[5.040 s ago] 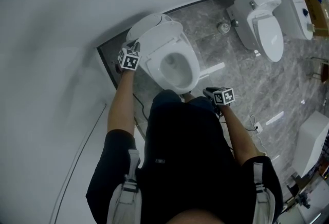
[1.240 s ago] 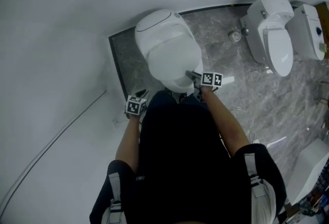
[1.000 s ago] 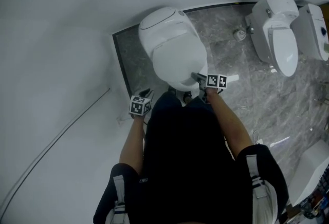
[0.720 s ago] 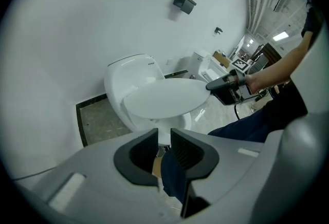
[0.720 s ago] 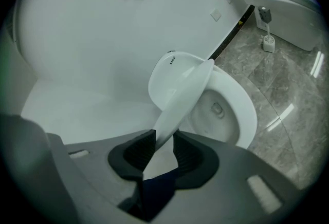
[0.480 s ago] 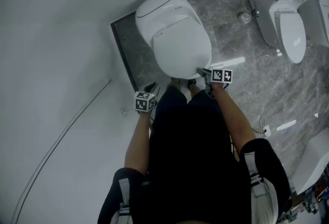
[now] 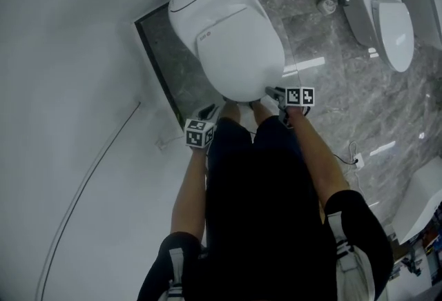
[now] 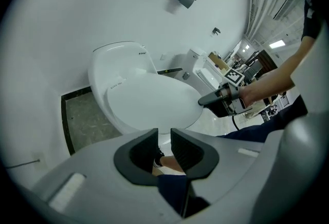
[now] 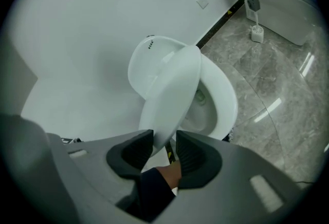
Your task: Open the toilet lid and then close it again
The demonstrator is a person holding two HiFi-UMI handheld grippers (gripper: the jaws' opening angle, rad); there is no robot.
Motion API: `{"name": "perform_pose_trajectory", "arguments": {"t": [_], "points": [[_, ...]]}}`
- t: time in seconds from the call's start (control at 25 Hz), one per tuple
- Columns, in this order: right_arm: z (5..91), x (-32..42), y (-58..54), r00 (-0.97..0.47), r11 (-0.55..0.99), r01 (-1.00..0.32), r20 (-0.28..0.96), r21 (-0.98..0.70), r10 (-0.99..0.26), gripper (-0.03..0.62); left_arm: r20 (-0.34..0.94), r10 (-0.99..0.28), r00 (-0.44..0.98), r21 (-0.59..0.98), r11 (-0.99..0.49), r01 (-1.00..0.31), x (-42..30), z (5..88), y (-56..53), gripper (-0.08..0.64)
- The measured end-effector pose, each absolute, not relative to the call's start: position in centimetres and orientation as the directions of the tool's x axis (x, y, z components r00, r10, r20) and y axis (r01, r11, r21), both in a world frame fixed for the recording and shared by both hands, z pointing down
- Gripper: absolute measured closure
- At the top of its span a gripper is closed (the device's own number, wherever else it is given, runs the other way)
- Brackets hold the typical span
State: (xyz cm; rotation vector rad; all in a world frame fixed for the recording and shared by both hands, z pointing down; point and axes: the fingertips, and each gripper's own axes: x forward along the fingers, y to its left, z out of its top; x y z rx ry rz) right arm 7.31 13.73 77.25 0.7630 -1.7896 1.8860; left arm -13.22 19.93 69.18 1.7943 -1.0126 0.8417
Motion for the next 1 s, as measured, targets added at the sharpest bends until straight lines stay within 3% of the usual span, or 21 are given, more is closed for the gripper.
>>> {"name": "perform_pose_trajectory", "arguments": {"t": [0.4,1.0], "points": [[82.9,8.7,15.8,-0.707,-0.1,-0.704,0.707,-0.703,0.01,0.448,0.849,-0.262,0.459,0.406,-0.232,-0.884,-11.4,73.2,22.3,0.476],[91.0,9.8,18.0,-0.619,-0.188,-0.77,0.785,-0.61,-0.012,0.442,0.852,-0.238,0.467,0.407,-0.261,-0.875,-14.5,76.0,23.4,0.476]]}}
